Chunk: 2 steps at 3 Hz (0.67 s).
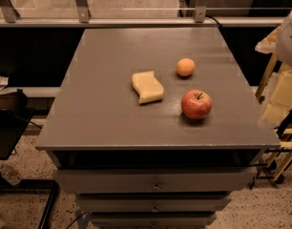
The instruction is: Pick orange
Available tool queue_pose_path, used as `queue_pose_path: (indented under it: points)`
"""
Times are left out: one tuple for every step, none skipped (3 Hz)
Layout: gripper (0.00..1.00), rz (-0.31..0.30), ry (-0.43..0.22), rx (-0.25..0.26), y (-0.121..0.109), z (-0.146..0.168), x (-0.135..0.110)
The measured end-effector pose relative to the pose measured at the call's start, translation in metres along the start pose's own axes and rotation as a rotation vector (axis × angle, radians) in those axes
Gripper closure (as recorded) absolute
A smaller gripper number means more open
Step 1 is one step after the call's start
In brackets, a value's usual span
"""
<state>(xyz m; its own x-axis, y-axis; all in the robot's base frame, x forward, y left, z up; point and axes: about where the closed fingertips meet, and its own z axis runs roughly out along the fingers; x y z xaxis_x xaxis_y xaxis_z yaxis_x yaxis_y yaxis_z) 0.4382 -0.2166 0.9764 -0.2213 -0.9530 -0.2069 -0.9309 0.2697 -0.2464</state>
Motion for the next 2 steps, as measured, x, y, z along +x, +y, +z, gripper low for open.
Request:
queue_pose_path:
  points:
    - [0.00,0.000,0.000,0.000,0.000,0.000,0.000]
    - [0.00,0.049,-0.027,0.023,-0.058,0.020,-0.014]
